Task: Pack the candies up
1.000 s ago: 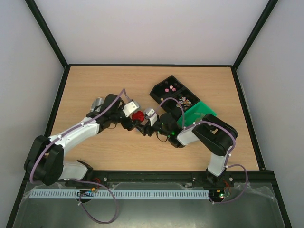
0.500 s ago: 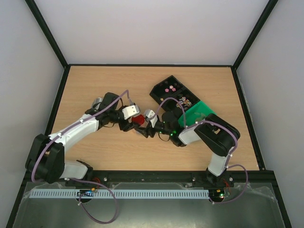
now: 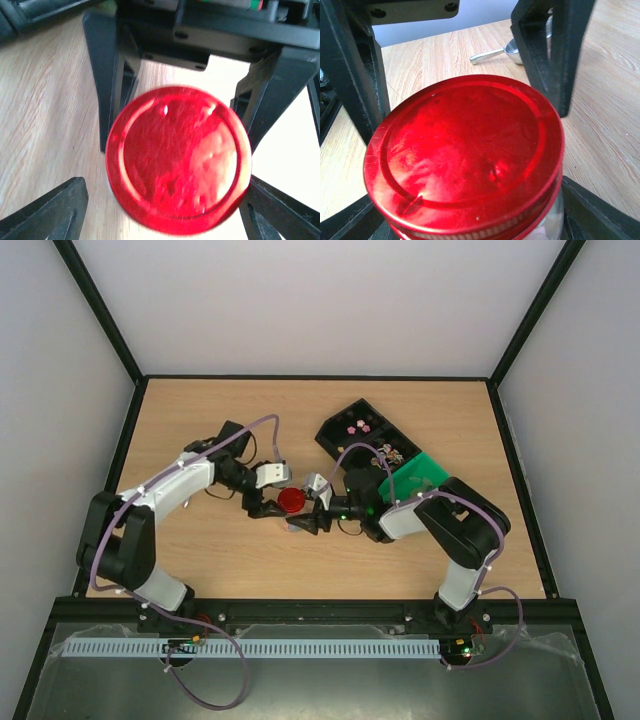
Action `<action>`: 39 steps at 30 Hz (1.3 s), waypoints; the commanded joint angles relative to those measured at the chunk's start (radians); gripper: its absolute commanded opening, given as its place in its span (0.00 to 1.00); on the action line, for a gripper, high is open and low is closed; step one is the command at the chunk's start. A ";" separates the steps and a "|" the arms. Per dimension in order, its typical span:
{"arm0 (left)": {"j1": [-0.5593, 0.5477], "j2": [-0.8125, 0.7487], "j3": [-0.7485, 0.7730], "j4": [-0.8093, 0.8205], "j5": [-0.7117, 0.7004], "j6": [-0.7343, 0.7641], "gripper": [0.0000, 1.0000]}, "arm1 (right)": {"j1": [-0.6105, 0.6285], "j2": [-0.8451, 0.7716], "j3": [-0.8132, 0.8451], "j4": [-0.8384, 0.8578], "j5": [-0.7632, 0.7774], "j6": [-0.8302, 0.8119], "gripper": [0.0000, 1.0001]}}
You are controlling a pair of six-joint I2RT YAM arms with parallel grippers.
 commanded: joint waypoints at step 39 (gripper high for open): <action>0.013 -0.055 -0.139 0.129 -0.040 -0.043 0.64 | 0.064 0.047 0.004 -0.002 0.105 0.033 0.06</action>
